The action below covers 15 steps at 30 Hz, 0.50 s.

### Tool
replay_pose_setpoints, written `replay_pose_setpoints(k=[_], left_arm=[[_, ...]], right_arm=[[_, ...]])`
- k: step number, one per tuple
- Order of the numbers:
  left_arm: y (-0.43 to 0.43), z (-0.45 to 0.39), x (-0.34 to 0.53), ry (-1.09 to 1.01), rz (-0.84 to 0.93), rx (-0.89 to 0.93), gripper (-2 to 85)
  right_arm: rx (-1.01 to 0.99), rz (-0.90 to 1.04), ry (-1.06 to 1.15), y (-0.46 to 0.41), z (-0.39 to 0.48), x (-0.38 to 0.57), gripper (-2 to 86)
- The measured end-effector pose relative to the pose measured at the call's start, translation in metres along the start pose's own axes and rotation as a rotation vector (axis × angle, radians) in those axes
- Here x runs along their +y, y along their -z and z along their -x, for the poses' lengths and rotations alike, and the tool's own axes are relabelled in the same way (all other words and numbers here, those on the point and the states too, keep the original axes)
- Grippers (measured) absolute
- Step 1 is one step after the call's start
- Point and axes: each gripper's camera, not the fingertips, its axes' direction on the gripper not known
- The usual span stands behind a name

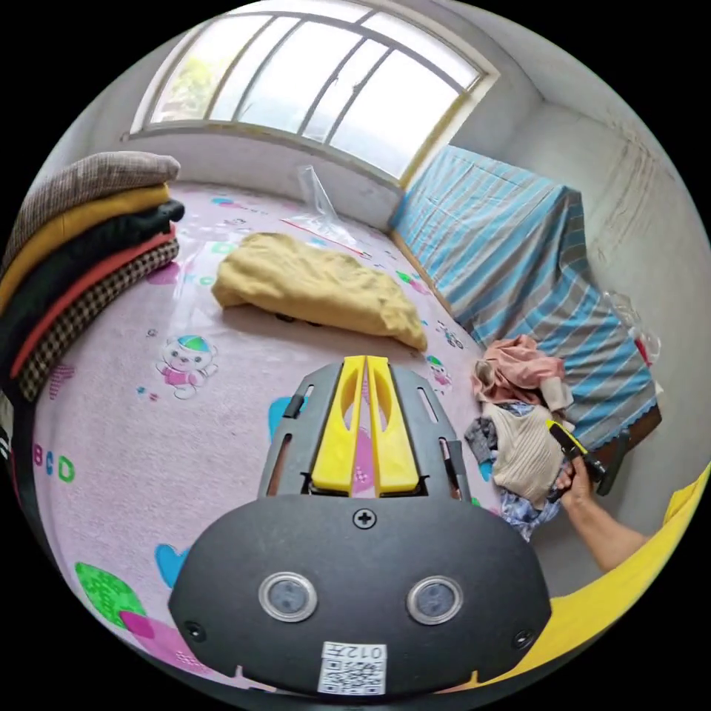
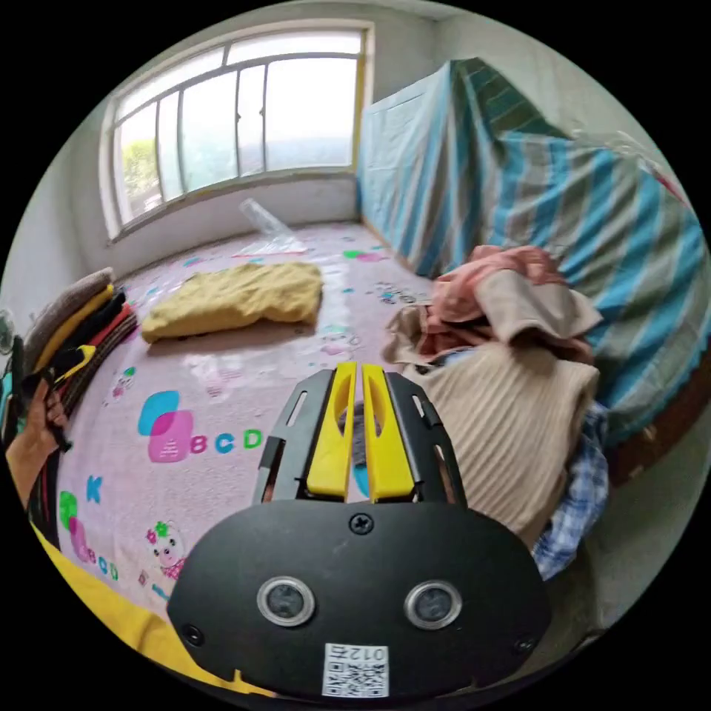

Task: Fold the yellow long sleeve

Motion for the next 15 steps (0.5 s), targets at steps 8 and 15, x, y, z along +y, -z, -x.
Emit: replay_pose_setpoints(k=[8,15], left_arm=[[-0.095,-0.188,0.139,-0.129,0.333,0.432,0.7],[-0.137,-0.296,0.21,-0.223,0.435,0.431,0.6]], right_arm=[[0.242,0.065,-0.26,0.062,-0.159,0.047,9.4],[-0.004,0.251,-0.214,0.035,-0.217,0.023,6.4]])
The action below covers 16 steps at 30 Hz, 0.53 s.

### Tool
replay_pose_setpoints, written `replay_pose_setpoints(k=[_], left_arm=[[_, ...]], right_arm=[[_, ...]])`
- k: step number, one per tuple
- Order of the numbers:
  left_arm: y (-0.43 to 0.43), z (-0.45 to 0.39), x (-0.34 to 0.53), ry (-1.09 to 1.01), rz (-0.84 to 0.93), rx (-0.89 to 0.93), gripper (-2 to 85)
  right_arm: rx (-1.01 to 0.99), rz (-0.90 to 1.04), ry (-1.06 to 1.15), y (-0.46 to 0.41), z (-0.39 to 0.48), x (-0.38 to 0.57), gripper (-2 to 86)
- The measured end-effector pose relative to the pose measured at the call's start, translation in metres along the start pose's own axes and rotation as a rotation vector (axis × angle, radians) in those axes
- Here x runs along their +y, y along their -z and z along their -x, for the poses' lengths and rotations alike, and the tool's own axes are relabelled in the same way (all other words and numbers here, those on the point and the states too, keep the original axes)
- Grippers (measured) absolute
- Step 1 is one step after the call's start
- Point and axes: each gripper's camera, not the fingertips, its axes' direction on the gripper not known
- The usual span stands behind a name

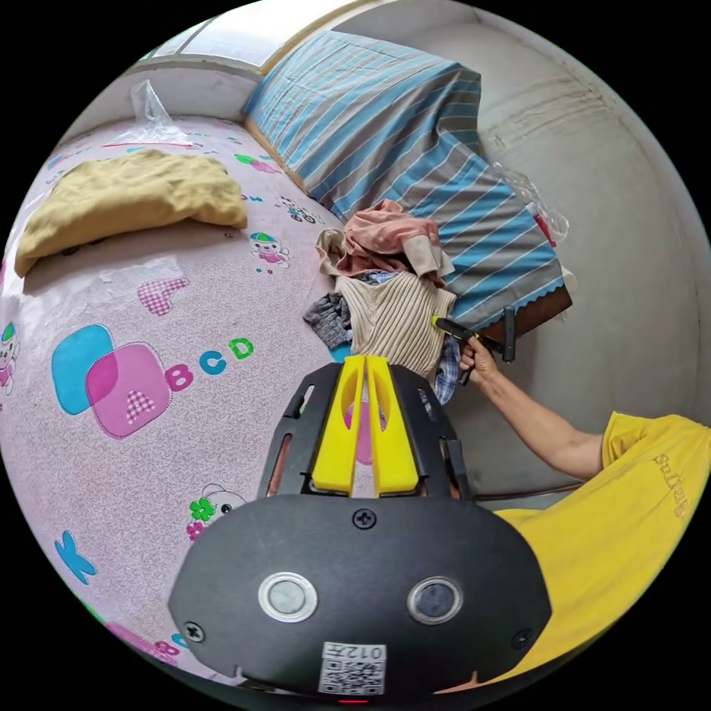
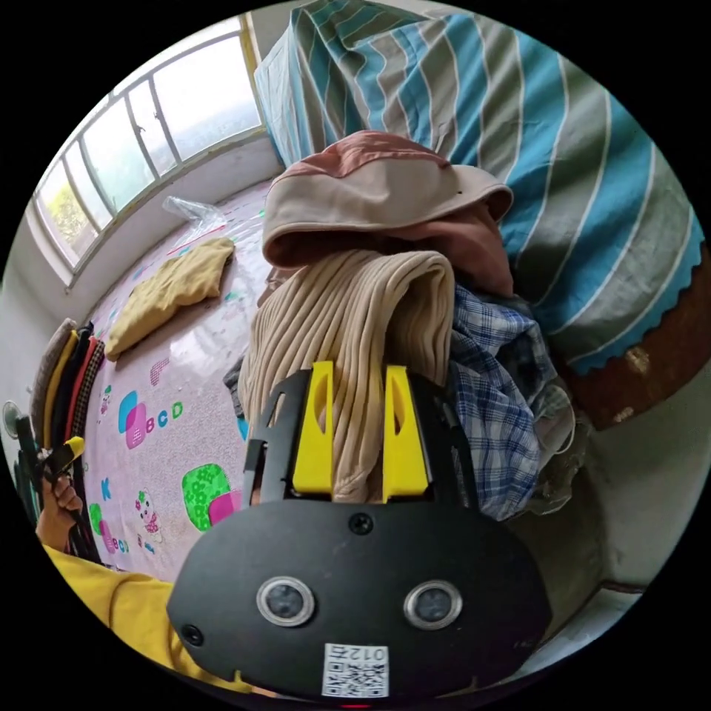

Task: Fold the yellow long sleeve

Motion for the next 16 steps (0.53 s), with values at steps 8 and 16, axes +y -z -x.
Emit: replay_pose_setpoints(k=[8,16], left_arm=[[-0.051,-0.027,0.035,0.016,0.04,-0.102,1.1],[-0.035,-0.084,0.061,-0.165,-0.103,-0.204,6.4]], right_arm=[[-0.663,-0.272,0.049,0.097,-0.016,-0.038,1.4],[-0.928,-0.508,0.347,0.249,0.058,-0.093,0.9]])
